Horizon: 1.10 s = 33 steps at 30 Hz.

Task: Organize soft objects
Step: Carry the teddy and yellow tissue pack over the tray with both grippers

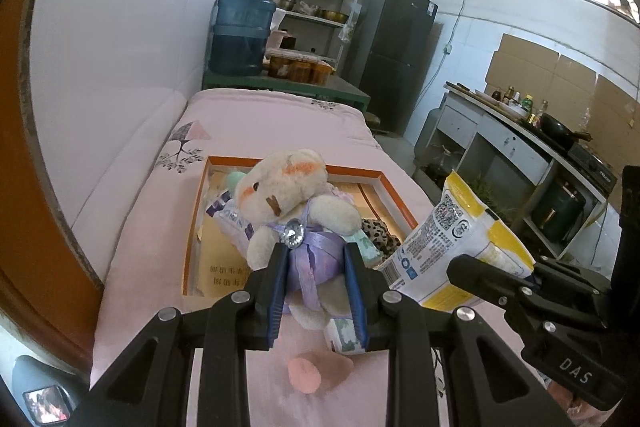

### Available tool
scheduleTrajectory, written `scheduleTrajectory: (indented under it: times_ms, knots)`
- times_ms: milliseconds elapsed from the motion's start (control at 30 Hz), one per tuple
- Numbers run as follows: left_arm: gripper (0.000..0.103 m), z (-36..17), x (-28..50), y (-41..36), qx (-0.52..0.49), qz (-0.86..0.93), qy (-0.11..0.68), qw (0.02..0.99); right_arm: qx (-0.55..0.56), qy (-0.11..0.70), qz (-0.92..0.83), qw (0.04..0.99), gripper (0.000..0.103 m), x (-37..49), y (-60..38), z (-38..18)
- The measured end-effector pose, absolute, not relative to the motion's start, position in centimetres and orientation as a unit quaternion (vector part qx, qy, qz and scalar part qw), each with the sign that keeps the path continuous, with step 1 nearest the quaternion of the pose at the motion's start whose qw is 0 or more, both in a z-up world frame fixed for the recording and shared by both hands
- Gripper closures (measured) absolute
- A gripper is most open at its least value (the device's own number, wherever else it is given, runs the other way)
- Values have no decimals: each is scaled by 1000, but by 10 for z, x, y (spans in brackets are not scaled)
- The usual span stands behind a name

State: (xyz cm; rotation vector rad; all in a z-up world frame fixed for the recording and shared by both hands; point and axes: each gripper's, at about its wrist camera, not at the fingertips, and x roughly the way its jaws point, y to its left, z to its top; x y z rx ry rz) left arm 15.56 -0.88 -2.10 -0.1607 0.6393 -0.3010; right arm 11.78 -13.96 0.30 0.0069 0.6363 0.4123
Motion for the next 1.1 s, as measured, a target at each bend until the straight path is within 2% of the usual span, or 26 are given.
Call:
scheduleTrajectory:
  times_ms: [1100]
  knots:
    - [75, -48, 263, -35, -68, -150, 348, 923, -16, 299, 135, 945, 90, 229, -177, -13]
